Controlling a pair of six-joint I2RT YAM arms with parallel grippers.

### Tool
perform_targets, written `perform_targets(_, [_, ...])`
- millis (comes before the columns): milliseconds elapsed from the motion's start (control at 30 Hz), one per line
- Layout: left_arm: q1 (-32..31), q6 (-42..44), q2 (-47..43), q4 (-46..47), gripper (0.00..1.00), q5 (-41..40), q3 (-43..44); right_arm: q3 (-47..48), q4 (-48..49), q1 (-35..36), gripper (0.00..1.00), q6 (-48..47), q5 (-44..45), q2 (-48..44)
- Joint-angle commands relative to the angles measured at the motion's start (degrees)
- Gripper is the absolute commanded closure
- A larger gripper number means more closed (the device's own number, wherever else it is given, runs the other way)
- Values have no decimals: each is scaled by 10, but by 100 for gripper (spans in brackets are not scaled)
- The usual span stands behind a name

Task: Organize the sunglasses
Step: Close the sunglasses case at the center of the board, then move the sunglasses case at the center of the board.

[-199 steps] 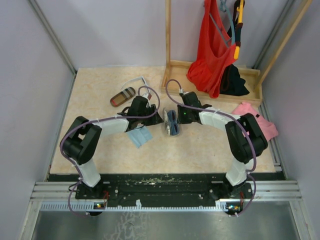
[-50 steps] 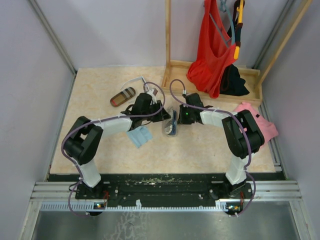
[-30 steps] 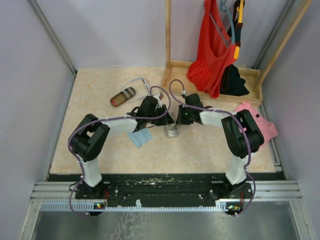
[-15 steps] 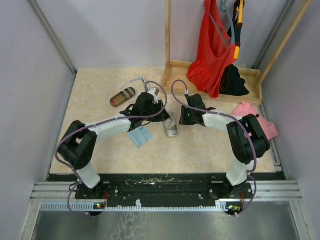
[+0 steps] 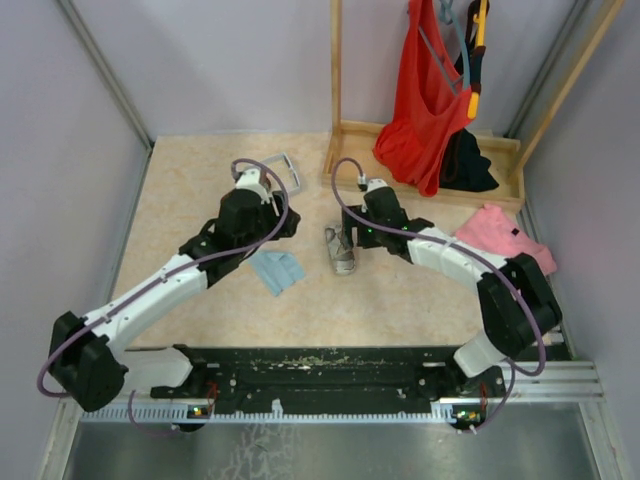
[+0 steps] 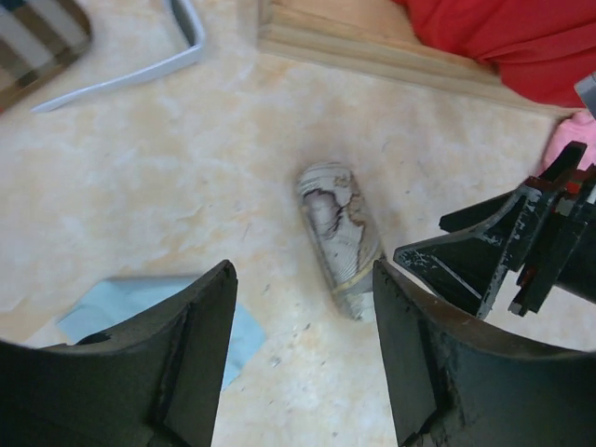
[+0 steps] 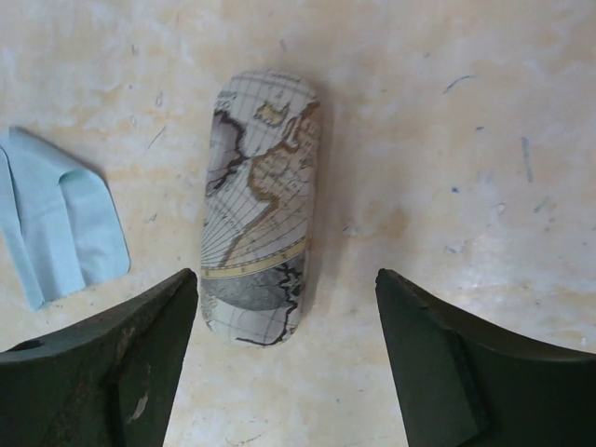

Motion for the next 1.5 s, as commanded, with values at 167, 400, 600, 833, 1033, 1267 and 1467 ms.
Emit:
perform_targets(167, [3,15,-147,-129,29,-70,-50,127,-66,75,14,18,91,127])
perform_targets(400, [4,24,-192,-154,27,-80,-61,193,-125,98,13,32,148,205])
perform_targets(600, [4,26,-208,-154,27,-72,-72,207,-134,100,27,38,157,223])
perform_targets(833, [4,21,-215,-152,26,-60,-79,209,-141,99,48,48,177,224])
perform_targets(1033, [4,15,-213,-152,26,-49,-82,225,-150,69,52,46,190,228])
perform_targets(1267, [4,15,-215,-159,26,-56,-82,258,-149,11,51,16,188,251])
perform_targets(1467, [5,17,-206,-170,26,-70,-78,278,-148,-2,34,-2,172,275])
